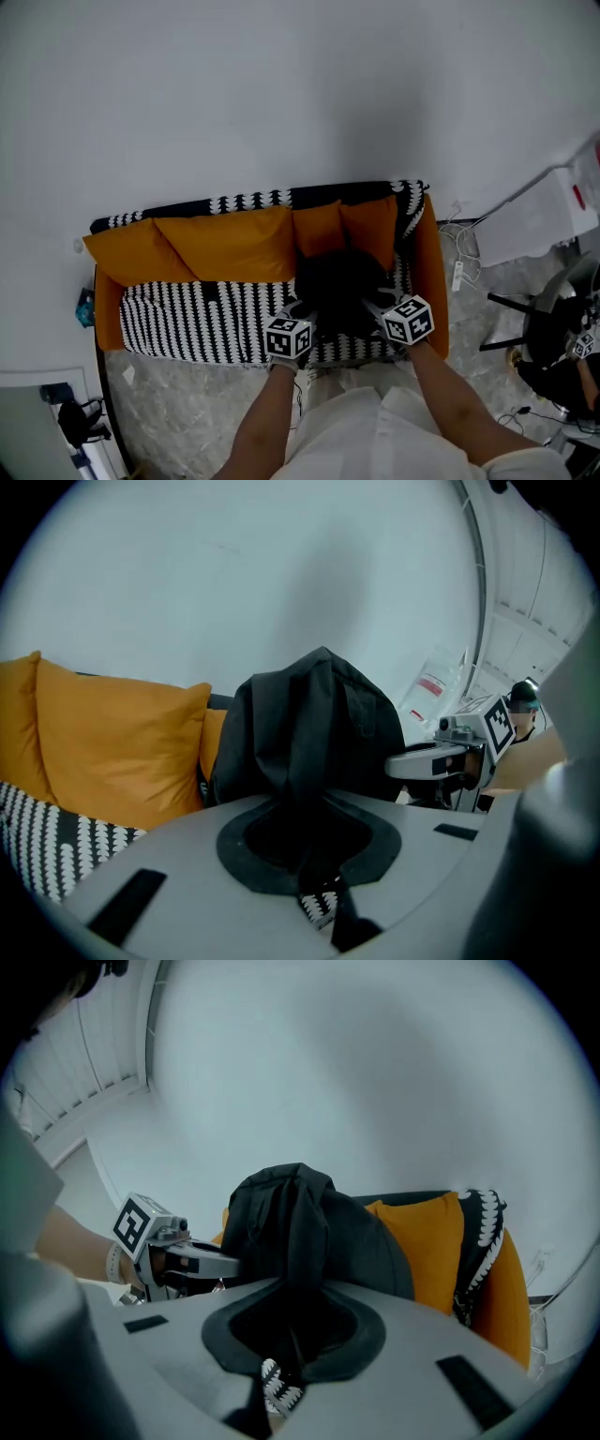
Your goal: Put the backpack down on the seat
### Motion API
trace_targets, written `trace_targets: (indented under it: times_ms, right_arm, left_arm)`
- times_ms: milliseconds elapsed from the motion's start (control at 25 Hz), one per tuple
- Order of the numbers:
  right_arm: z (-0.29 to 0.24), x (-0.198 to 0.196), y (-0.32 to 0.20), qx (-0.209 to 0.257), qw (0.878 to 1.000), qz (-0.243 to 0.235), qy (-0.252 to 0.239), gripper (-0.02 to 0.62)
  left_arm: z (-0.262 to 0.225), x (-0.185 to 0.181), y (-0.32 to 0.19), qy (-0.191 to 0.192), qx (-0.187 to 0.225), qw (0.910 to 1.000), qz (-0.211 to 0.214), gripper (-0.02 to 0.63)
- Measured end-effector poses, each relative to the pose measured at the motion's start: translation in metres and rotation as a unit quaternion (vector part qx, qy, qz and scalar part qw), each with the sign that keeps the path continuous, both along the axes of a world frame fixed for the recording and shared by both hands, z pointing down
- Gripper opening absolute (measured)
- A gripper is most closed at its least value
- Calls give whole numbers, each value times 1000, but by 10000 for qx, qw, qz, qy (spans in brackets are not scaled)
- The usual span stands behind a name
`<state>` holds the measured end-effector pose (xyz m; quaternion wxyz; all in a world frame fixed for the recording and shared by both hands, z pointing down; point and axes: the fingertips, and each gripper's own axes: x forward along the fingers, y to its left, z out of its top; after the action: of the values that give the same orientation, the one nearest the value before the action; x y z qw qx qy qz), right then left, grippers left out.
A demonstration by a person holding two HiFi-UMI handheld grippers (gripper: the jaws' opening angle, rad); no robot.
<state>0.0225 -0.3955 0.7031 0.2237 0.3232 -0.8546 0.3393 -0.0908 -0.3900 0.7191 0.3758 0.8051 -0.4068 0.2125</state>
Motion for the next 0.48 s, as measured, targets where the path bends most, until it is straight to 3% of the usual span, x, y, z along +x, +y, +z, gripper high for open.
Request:
trace_targets:
  times_ms: [480]
  right_arm:
    - [61, 0, 24, -617, 9961, -267, 570, 49]
  left_arm:
    - [58, -5, 23, -358, -602, 9975, 22, 57]
